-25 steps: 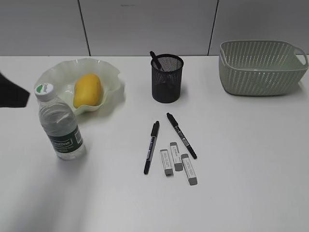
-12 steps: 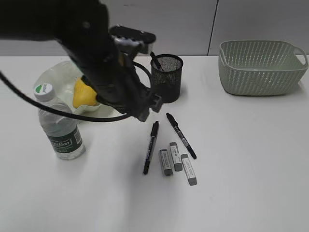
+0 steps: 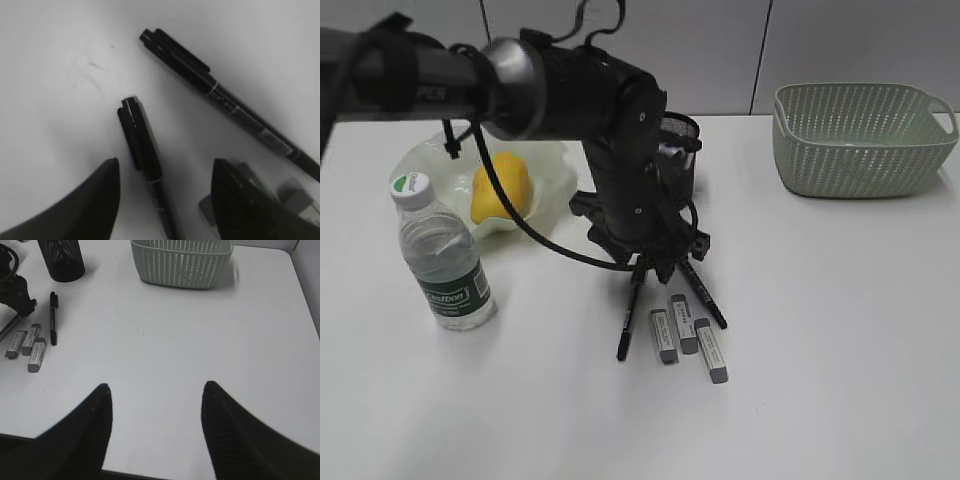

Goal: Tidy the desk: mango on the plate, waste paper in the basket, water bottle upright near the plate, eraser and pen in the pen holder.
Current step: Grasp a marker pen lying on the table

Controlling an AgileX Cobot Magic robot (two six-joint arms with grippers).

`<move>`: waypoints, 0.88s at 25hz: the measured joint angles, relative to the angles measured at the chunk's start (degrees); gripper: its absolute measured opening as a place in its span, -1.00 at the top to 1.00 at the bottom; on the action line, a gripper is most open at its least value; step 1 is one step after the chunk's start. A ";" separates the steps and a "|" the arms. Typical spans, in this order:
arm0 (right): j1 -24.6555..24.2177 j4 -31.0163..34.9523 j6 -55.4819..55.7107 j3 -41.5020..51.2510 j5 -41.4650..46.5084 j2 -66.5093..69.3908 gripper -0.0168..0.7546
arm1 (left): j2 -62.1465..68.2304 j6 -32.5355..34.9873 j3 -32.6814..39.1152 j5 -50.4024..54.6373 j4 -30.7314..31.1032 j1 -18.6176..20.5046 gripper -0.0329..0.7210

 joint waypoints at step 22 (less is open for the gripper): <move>0.00 0.00 0.00 0.00 0.00 0.00 -0.23 | -7.17 -1.40 -1.95 -15.00 6.03 0.66 0.64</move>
